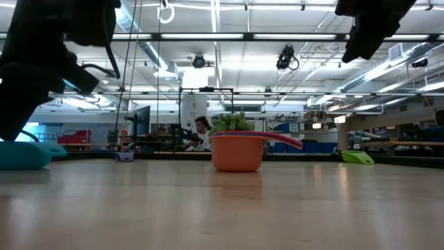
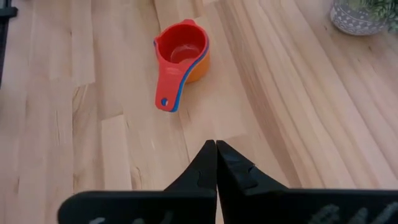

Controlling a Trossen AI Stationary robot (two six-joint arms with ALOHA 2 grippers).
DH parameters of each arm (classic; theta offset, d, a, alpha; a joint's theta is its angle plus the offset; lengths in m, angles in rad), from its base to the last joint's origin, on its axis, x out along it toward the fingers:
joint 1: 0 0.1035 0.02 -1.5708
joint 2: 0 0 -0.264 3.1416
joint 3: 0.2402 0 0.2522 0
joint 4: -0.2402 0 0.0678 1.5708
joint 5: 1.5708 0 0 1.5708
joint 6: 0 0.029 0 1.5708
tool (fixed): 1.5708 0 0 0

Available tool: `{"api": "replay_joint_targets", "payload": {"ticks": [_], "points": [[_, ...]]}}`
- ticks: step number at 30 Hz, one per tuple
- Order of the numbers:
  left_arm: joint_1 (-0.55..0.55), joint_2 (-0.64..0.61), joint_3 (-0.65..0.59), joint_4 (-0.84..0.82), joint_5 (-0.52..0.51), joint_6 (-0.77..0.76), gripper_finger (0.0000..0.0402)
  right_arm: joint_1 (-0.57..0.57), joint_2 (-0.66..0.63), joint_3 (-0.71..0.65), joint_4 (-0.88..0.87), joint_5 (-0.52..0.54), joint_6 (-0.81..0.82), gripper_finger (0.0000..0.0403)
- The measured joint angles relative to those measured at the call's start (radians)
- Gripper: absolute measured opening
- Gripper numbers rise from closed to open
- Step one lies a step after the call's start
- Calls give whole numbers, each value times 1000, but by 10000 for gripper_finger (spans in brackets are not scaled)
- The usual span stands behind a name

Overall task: Nest measuring cups in basket
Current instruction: Stack the light blue measuring cup on top of the red measuring cup

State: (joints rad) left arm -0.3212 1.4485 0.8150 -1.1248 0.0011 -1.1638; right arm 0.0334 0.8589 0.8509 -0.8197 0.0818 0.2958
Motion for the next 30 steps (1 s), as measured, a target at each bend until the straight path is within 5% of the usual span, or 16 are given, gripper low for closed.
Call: {"api": "replay_joint_targets", "payload": {"ticks": [23,30], "points": [[123,111,0,-10,-1,254,117,-1,0,0,81,-1,-3,2],[191,111,0,-13,138,221,117,-1,0,0,121,-1,-8,2]]}}
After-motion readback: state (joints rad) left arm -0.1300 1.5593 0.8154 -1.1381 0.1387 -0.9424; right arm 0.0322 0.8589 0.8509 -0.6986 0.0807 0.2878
